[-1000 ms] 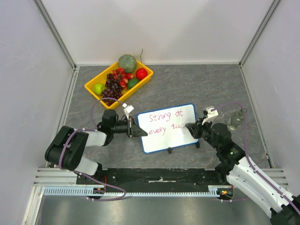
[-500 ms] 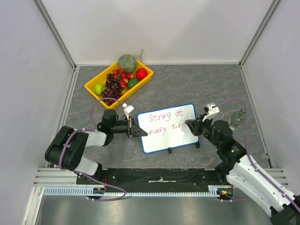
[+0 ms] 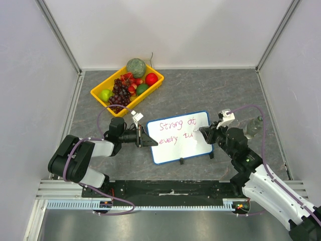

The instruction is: Write a sentence on the whiteboard

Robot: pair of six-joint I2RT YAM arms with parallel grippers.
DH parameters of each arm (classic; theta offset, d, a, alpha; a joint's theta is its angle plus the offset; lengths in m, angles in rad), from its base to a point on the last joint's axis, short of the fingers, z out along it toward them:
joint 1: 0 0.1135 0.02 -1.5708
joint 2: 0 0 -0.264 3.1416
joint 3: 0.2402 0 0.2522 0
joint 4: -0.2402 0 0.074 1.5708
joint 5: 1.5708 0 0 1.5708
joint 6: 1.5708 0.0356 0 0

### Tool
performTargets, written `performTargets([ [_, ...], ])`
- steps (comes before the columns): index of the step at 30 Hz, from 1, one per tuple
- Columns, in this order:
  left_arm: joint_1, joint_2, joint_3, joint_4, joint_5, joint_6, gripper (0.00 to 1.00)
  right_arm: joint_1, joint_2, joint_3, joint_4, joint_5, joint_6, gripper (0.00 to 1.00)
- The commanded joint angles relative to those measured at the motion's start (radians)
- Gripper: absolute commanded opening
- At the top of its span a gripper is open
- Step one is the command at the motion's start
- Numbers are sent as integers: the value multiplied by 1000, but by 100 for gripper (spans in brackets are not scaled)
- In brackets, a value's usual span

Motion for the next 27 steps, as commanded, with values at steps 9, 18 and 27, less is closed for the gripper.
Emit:
performTargets([
  [9,16,16,-21,-44,-98,41,2,-1,7,-46,45,24,-13,0],
  [18,16,15,-23,-43,-97,43,2,-1,-26,-64,-6,17,-10,0],
  [27,16,16,-21,-43,-97,40,2,-1,-49,-61,-50,-13,-17,0],
])
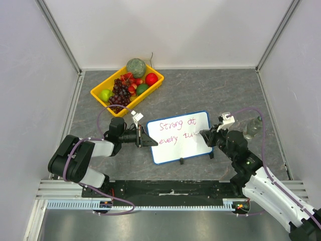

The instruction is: Write a sentence on the whiteboard

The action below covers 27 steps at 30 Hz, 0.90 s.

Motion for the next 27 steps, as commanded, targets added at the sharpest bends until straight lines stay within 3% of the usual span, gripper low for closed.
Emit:
performTargets([
  [1,16,16,-22,-43,-97,41,2,-1,-15,-9,-51,-13,-12,0],
  [27,16,13,-22,-43,-94,41,2,-1,7,30,23,75,-3,0],
])
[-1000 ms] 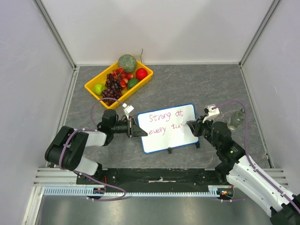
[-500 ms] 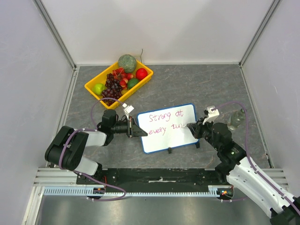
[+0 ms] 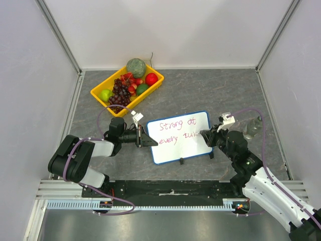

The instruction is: Write a sentence on the whiteboard

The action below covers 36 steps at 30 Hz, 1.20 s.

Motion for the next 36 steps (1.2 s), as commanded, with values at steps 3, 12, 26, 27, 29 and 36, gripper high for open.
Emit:
performTargets([
  [3,16,13,-21,-44,-93,40,2,-2,7,38,32,80,-7,0],
  [12,16,11,-21,-43,-92,42,2,-2,32,41,50,85,-1,0],
  [26,16,11,-21,-44,-90,42,2,-2,6,30,26,97,5,0],
  [27,16,11,-21,-44,-90,42,2,-2,1,28,24,91,3,0],
  [29,16,13,-21,-43,-90,40,2,-2,-3,25,16,87,6,0],
  [36,16,11,-21,-44,-90,42,2,-3,-11,18,4,68,5,0],
])
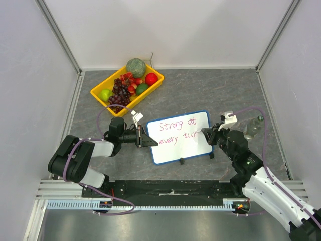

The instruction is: Write a sentence on the whiteboard

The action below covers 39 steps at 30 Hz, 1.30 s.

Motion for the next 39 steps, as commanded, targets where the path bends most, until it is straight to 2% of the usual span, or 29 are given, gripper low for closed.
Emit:
performTargets([
  [1,17,11,-21,-45,-92,40,2,-1,-12,7,-12,11,-2,0],
  [11,16,15,-21,-45,-92,41,2,-1,-88,45,-12,11,20,0],
  [25,17,18,-21,-42,-84,41,2,0,-15,-13,35,42,6,0],
  [39,16,18,-19,-40,-85,40,2,-1,-75,-52,-55,12,9,0],
])
